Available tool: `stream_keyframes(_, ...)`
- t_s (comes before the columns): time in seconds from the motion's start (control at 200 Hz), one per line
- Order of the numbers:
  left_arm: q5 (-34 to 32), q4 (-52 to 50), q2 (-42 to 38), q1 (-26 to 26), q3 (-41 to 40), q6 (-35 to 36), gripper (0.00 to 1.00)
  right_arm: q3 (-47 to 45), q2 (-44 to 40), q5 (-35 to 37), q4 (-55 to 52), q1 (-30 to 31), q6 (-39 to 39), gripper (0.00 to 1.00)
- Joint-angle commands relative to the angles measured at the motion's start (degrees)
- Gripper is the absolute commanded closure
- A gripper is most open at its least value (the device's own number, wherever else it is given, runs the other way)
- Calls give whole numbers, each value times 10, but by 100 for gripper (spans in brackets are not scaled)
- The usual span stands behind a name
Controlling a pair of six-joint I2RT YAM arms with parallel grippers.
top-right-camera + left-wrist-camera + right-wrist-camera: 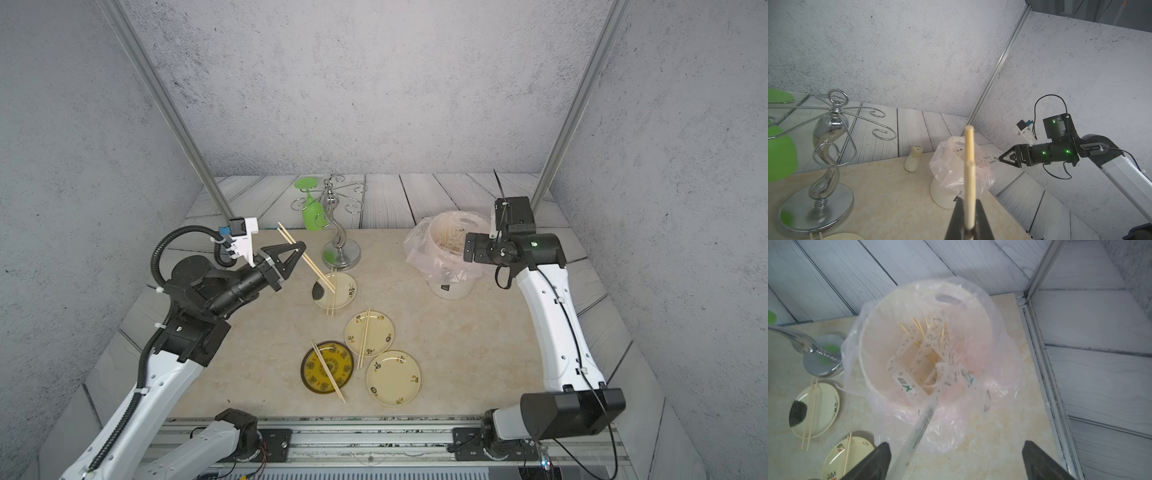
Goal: Remove the packaging of disposable chopsticks
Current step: Place the packet bag in the trash bin.
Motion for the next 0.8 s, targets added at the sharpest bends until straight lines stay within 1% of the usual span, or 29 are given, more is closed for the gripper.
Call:
stream_keyframes(0.0,4,11,1,7,12,-5,100,56,52,-10,9,-2,8,1)
stream_keyframes(0.18,2,5,3,10,14,-5,100,192,169,-1,-4,-1,3,1)
stream_keyframes(0.265,3,6,3,10,15,-6,100,256,231,-17,-8,-1,0,1)
stream_keyframes(0.3,3,6,3,10,14,-7,100,300,266,-36,-32,2,-3,0)
stream_keyframes(0.33,3,6,4,11,14,-7,100,350,299,-43,-65,6,-5,2)
stream_keyframes(0.39,2,5,6,11,14,-7,100,448,355,-16,-135,23,-12,2)
stream_keyframes(0.455,1,4,7,12,15,-6,100,499,376,9,-166,44,-21,1)
stream_keyframes(0.505,0,3,9,13,15,-7,100,489,360,8,-151,53,-21,1)
stream_keyframes(0.535,0,3,9,14,15,-7,100,468,340,-10,-131,55,-18,0)
stream_keyframes(0.59,0,2,11,15,14,-10,100,398,290,-69,-68,54,-5,1)
stream_keyframes(0.641,0,1,14,17,15,-14,100,310,242,-120,11,50,13,1)
stream_keyframes(0.661,0,1,15,18,15,-15,100,274,225,-117,37,50,22,1)
stream_keyframes(0.686,1,1,16,18,15,-18,100,252,216,-106,53,51,26,0)
stream_keyframes(0.796,1,1,20,19,15,-20,100,258,221,-81,29,56,14,0)
